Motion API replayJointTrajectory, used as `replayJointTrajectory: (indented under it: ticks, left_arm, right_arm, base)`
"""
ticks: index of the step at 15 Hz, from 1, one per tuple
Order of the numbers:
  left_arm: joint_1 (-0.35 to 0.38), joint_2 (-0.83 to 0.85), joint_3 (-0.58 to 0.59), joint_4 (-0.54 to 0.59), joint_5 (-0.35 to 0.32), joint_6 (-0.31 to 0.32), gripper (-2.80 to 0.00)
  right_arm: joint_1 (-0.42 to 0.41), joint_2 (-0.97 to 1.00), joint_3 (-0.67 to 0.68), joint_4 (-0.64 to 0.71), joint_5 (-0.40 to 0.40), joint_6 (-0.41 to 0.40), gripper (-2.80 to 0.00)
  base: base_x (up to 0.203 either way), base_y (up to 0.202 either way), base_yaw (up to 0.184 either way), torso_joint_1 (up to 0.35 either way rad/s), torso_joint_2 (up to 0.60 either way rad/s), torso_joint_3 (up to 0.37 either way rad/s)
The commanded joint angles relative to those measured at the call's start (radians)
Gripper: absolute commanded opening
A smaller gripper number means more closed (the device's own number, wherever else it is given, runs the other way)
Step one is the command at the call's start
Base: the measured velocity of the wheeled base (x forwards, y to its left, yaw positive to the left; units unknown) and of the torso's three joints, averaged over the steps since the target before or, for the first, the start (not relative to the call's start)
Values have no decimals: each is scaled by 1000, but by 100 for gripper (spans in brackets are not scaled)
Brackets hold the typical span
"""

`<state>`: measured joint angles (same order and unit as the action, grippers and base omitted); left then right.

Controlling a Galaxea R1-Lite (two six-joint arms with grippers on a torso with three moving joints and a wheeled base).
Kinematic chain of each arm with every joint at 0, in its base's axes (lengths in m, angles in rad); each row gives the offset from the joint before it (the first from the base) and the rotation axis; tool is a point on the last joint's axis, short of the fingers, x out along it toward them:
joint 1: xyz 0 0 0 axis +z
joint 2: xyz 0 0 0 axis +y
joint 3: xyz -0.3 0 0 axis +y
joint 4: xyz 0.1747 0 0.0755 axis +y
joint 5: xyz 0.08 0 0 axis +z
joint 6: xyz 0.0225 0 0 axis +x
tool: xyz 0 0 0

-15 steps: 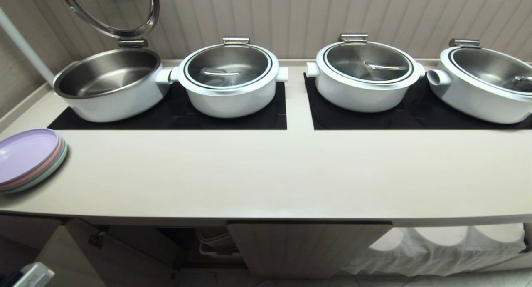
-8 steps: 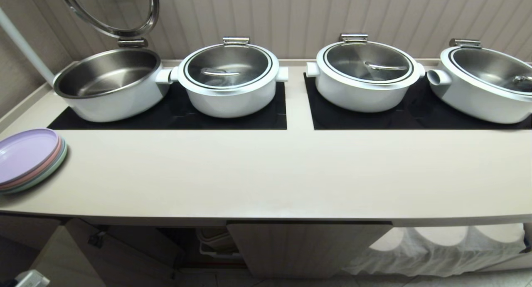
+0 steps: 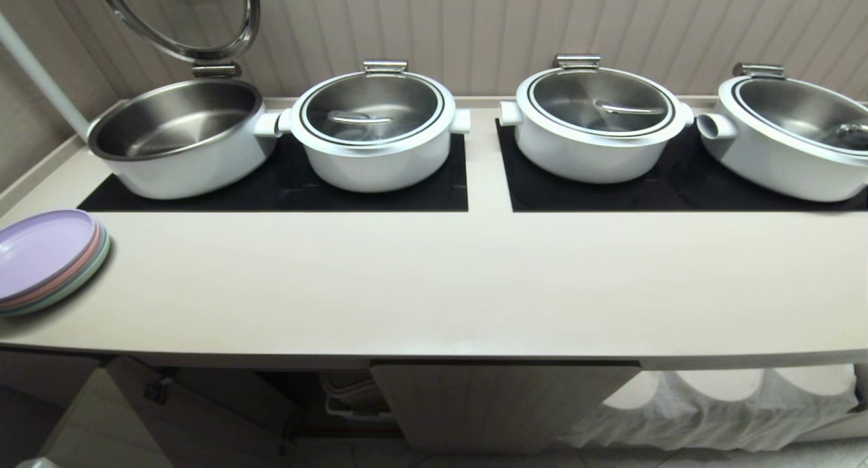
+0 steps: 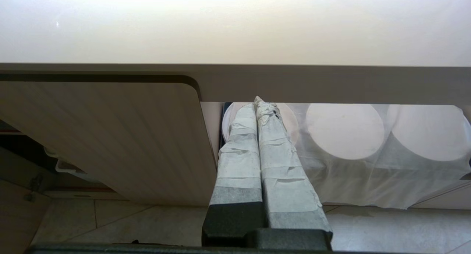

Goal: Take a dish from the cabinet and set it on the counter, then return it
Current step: Place it on the table

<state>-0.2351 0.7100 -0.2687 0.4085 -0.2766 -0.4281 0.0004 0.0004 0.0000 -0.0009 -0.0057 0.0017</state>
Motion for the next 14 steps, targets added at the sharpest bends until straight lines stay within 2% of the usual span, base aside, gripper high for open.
replayJointTrajectory:
  ticks: [1,14]
  left_arm:
    - [-1,0,3,2,-3,-3,-280]
    - [-33,-4,6,3,-4,25,-280]
  right_arm:
    - [1,0,0,-1,0,0,-280]
    - [0,0,0,0,0,0,-280]
  base:
    - [0,0,0,0,0,0]
    - [0,0,0,0,0,0]
